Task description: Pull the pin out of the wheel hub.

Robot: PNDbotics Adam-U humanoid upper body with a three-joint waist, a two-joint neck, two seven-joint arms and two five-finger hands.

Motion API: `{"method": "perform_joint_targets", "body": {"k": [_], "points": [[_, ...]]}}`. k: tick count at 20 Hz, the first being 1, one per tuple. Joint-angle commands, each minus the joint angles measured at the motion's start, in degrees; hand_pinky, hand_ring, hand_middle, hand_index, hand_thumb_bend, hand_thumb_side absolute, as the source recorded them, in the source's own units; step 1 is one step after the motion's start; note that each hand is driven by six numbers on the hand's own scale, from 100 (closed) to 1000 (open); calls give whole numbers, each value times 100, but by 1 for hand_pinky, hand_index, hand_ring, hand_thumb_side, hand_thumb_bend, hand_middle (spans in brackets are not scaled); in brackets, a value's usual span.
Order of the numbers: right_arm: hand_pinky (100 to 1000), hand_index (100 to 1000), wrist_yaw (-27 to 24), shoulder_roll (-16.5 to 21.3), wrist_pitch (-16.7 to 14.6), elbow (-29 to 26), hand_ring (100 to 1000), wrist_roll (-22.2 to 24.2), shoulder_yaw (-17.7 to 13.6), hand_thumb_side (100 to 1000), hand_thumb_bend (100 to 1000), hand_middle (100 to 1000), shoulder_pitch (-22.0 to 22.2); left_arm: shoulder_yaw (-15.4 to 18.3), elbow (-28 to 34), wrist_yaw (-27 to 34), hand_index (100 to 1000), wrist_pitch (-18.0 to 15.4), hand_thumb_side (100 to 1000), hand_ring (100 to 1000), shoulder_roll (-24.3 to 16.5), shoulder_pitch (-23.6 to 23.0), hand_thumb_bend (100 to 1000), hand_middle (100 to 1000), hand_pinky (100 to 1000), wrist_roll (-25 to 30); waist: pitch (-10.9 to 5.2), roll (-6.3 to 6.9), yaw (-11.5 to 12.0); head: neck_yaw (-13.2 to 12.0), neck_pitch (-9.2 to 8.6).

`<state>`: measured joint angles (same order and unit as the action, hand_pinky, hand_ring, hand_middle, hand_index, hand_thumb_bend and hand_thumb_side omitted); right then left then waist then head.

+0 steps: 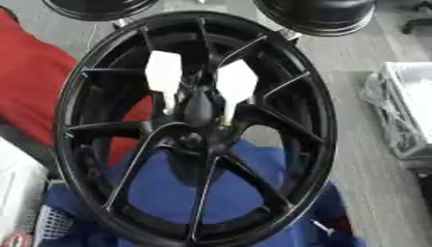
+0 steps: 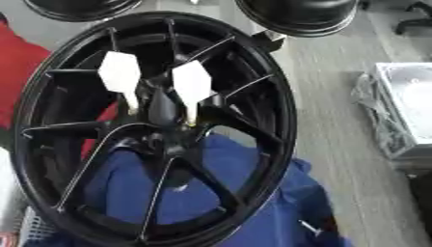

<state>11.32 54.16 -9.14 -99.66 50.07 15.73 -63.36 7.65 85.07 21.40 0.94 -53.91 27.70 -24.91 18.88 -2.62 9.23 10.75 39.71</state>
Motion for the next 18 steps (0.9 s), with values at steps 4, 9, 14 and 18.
{"method": "perform_joint_targets", "body": {"k": [4, 9, 14, 18], "points": [[890, 872, -179, -199, 103, 153, 857, 152, 399, 599, 118, 819, -389, 19, 95, 34, 871, -22, 771, 833, -278, 89, 516, 853, 780, 103, -136, 17, 25, 53, 14], [893, 874, -212, -449, 116, 444, 866, 189, 881, 573, 140, 825, -582, -17, 100, 36, 872, -16, 774, 834, -263, 105, 509, 853, 777, 149, -148, 31, 41, 85, 77], [899, 882, -282, -437, -30, 492, 878, 190, 1144, 543, 160, 834, -523, -27, 91, 32, 870, -1, 777, 834, -251, 97, 505, 861, 777, 172, -143, 35, 63, 68, 117], [903, 894, -350, -429, -25, 432, 886, 190, 1269, 470, 198, 839, -447, -62, 84, 38, 870, 13, 782, 835, -218, 113, 500, 863, 777, 214, -139, 37, 85, 55, 165]]}}
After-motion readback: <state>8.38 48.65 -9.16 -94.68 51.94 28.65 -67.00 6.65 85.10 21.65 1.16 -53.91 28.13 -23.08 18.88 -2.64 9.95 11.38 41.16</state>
